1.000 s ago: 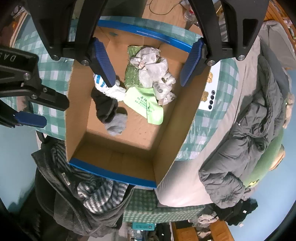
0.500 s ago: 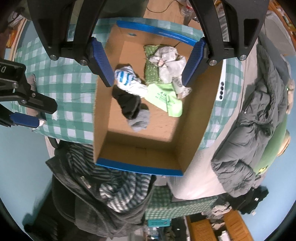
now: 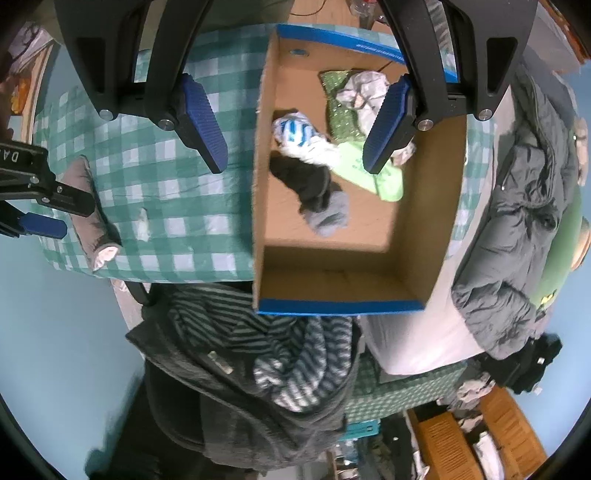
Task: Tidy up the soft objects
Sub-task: 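Move the left tool to the small white piece while the right tool reaches the grey fleece sock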
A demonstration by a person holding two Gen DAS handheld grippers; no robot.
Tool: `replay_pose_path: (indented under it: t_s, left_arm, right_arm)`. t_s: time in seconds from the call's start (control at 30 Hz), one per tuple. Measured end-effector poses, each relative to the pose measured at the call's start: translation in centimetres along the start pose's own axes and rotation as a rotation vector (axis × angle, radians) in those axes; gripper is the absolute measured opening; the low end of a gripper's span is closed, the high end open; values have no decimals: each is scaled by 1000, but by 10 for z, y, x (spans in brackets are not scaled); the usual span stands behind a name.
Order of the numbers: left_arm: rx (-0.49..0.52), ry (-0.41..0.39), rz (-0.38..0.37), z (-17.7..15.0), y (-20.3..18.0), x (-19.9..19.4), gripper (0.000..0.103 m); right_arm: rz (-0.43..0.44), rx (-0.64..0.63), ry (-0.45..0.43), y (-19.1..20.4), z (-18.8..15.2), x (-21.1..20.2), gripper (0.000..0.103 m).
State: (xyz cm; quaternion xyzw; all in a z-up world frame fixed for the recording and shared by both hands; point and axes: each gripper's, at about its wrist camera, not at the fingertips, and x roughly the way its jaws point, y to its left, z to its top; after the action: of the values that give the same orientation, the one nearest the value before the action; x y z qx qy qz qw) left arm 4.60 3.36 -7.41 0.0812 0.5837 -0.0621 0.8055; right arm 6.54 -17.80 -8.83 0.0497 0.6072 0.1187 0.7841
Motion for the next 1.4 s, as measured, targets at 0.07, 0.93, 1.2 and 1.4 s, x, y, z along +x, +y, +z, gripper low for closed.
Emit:
replay_pose_path:
  t_s: [0.07, 0.93, 1.2, 1.4]
  left_arm:
    - [18, -2, -5, 3, -8, 0, 77]
    - [162, 93, -62, 30, -110, 53, 78]
    - [152, 151, -68, 34, -132, 86, 78]
    - [138, 174, -77, 38, -146, 104, 78]
  right_arm:
    - [-13, 18, 1, -13, -4, -1, 74]
    - [-150, 46, 144, -127, -29, 52, 74]
    - [-148, 58, 172, -142, -23, 77, 74]
    - [-170, 66, 196, -149, -19, 95, 74]
